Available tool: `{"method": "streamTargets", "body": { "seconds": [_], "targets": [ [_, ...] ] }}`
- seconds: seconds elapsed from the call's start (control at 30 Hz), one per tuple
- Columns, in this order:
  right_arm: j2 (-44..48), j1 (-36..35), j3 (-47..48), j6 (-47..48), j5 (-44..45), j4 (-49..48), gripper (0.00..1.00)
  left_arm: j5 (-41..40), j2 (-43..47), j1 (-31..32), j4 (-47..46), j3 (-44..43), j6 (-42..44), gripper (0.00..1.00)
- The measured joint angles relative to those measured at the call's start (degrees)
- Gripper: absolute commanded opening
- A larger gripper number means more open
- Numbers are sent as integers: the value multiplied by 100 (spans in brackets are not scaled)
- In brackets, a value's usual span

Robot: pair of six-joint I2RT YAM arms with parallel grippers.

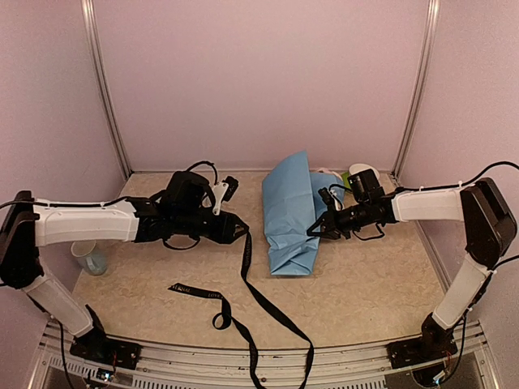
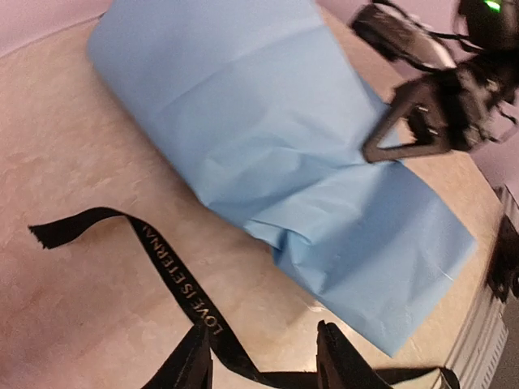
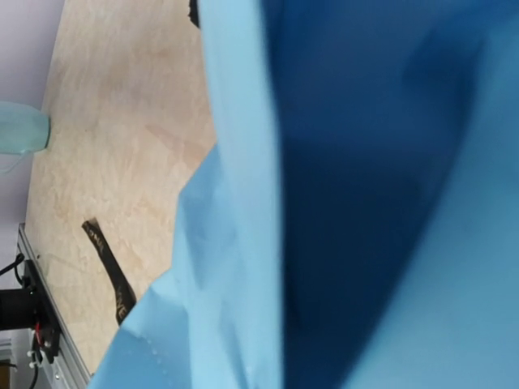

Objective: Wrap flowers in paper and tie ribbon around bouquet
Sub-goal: Move the ribbon to the center of the board.

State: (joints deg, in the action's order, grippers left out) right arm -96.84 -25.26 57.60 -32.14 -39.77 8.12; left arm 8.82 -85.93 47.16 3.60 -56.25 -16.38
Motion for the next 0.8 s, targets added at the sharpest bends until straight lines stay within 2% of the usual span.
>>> {"method": "streamTargets", "body": {
  "seconds": [0.2,0.4,0.63,0.67,0.73,0.8],
  "targets": [
    [-31,0,26,37,0,26,0,-1091,-1373,68,479,-680,-780,66],
    [-35,0,48,76,-2,33,0,-1620,-2339,367,1008,-1287,-1040,68],
    [-63,2,92,103,-9,63,0,-1812,-2767,601,1222,-1377,-1134,35],
    [-63,2,96,103,-9,66,0,-1880,-2754,603,1200,-1322,-1150,27],
    [-63,13,111,105,-13,70,0,-1937,-2695,601,1104,-1189,-1200,1],
    [-72,35,151,105,-26,96,0,-1958,-2629,590,964,-1032,-1204,0]
  ]
}}
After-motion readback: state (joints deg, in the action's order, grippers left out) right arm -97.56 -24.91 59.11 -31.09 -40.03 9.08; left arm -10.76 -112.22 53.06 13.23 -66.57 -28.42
